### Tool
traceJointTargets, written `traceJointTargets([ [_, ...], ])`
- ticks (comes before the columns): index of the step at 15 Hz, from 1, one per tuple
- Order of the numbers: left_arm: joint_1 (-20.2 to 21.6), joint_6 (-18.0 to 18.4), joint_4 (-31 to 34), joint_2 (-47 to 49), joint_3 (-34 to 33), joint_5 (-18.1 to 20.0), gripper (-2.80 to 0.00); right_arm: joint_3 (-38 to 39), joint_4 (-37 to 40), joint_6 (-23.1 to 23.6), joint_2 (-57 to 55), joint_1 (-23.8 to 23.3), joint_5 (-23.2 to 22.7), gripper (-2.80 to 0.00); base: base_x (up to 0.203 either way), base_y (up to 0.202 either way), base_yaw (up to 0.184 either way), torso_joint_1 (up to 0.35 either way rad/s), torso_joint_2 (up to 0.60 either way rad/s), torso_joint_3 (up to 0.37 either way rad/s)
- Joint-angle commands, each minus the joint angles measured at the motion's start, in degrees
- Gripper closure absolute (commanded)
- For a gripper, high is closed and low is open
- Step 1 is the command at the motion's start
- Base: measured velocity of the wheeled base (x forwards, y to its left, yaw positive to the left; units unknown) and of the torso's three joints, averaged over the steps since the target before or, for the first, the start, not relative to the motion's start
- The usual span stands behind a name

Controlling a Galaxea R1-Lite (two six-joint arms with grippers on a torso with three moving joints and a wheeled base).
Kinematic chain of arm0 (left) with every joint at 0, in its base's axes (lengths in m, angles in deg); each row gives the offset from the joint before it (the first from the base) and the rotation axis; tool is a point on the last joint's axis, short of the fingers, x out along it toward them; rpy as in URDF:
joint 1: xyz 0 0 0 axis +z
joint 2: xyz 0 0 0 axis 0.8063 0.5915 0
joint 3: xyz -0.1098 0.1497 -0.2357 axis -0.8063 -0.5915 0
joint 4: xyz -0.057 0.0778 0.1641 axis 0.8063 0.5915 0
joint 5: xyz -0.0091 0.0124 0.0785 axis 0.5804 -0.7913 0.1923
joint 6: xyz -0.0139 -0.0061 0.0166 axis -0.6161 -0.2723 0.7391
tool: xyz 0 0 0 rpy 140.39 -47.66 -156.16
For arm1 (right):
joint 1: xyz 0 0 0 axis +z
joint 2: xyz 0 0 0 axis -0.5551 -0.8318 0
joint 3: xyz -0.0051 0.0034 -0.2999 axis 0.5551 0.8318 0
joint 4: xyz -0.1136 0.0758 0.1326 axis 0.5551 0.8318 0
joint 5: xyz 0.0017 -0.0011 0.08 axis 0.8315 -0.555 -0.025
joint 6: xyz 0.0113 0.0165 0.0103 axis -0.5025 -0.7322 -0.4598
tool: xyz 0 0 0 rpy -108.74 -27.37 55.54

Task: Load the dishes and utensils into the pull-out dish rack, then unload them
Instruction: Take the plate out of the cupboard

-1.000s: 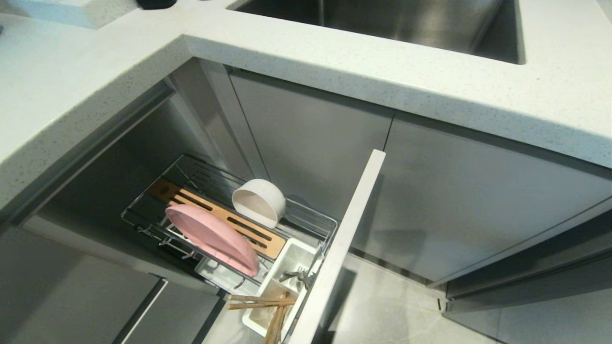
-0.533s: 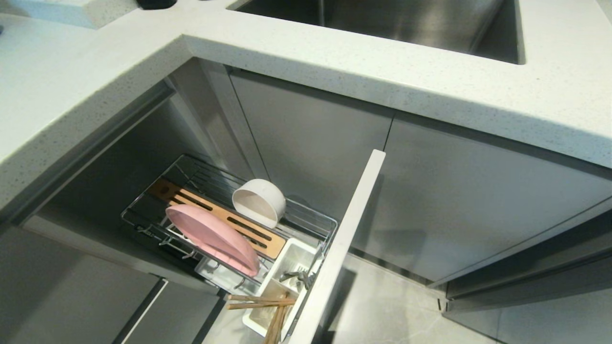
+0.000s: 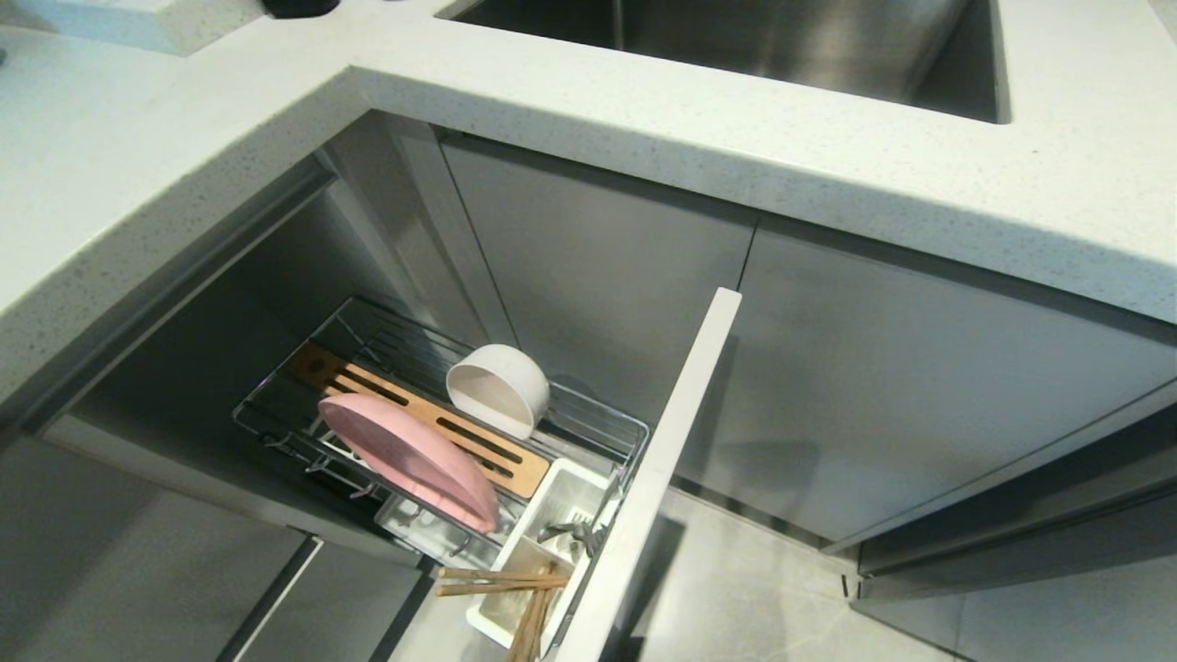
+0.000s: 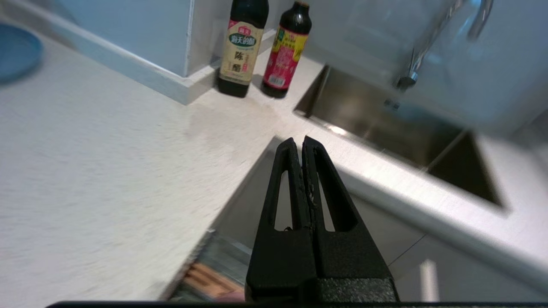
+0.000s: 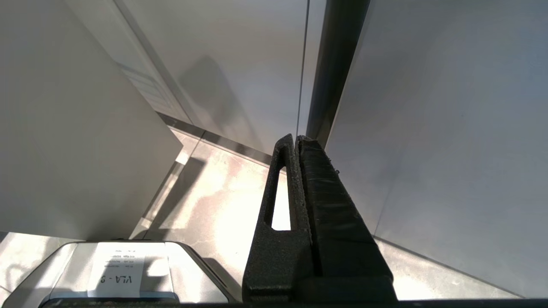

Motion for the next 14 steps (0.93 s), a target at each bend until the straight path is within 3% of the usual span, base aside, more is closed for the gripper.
traceJointTargets([
  [1,-0.38,-10.98,3.13,11.31,10.62,-0.45,0.0,0.09,0.0,0.0,-0.02,0.02,-0.01,0.0,0.0,0.0,0.0,0.0,0.0,0.0],
  [2,-1.63,-16.52,7.39,14.36,16.2,-0.94,0.0,0.09,0.0,0.0,-0.02,0.02,-0.01,0.0,0.0,0.0,0.0,0.0,0.0,0.0],
  [4,-8.39,-26.14,16.01,19.43,23.86,-1.85,0.0,0.09,0.0,0.0,-0.02,0.02,-0.01,0.0,0.0,0.0,0.0,0.0,0.0,0.0],
  [6,-17.1,-30.53,20.67,22.19,25.62,-5.77,0.0,0.09,0.0,0.0,-0.02,0.02,-0.01,0.0,0.0,0.0,0.0,0.0,0.0,0.0],
  [9,-30.63,-35.92,28.43,26.2,26.24,-15.47,0.0,0.09,0.0,0.0,-0.02,0.02,-0.01,0.0,0.0,0.0,0.0,0.0,0.0,0.0],
  [11,-36.51,-38.72,37.91,28.47,26.52,-18.9,0.0,0.09,-0.03,0.0,-0.02,0.06,-0.01,0.0,0.0,0.0,0.0,0.0,0.0,0.0],
  [14,-43.25,-44.36,46.06,31.72,26.73,-21.36,0.0,0.09,0.0,0.0,-0.02,0.03,-0.01,0.0,0.0,0.0,0.0,0.0,0.0,0.0],
])
